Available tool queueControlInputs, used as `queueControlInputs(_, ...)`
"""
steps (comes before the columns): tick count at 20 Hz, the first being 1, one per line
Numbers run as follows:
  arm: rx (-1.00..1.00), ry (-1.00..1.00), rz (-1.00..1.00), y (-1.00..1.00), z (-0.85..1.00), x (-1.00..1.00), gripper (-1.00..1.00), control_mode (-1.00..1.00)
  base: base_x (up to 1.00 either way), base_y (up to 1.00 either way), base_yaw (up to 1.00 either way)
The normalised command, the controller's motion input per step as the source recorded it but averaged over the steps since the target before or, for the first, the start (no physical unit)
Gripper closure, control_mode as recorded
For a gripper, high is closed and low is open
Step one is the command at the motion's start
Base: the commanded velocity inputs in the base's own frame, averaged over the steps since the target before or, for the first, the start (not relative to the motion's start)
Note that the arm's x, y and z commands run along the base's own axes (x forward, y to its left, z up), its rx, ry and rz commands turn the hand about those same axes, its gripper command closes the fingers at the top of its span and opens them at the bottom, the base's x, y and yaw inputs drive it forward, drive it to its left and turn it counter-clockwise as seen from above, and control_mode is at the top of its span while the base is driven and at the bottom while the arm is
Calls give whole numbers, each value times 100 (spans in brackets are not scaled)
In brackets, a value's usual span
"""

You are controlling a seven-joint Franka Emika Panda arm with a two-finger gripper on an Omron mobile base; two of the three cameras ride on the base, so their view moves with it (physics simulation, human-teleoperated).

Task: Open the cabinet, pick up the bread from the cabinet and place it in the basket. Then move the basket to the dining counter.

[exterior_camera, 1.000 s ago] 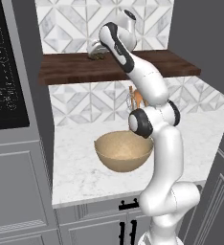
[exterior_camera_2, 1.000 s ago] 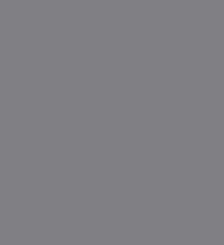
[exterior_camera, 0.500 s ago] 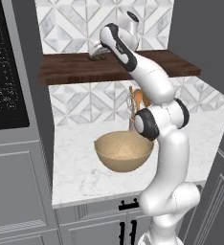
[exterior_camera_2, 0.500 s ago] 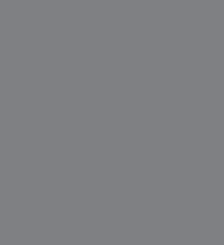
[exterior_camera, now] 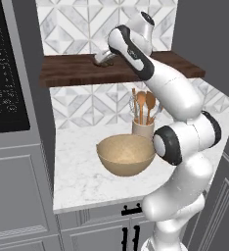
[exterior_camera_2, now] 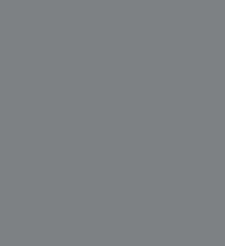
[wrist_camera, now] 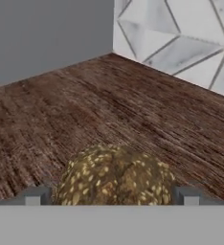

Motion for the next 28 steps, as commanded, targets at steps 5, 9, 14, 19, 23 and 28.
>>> queueControlInputs(5,3,-9,-5,-2,14,-100,100,-100,0,0,0)
queueControlInputs(9,7,-4,-9,-12,33,-100,100,-100,0,0,0)
queueControlInputs(14,11,0,-11,-11,28,-100,100,-100,0,0,0)
queueControlInputs(19,2,7,-12,-5,0,-100,100,-100,0,0,0)
queueControlInputs(23,0,20,-13,-4,-14,-100,100,-100,0,0,0)
queueControlInputs(28,0,24,-4,-21,-56,-100,100,-100,0,0,0)
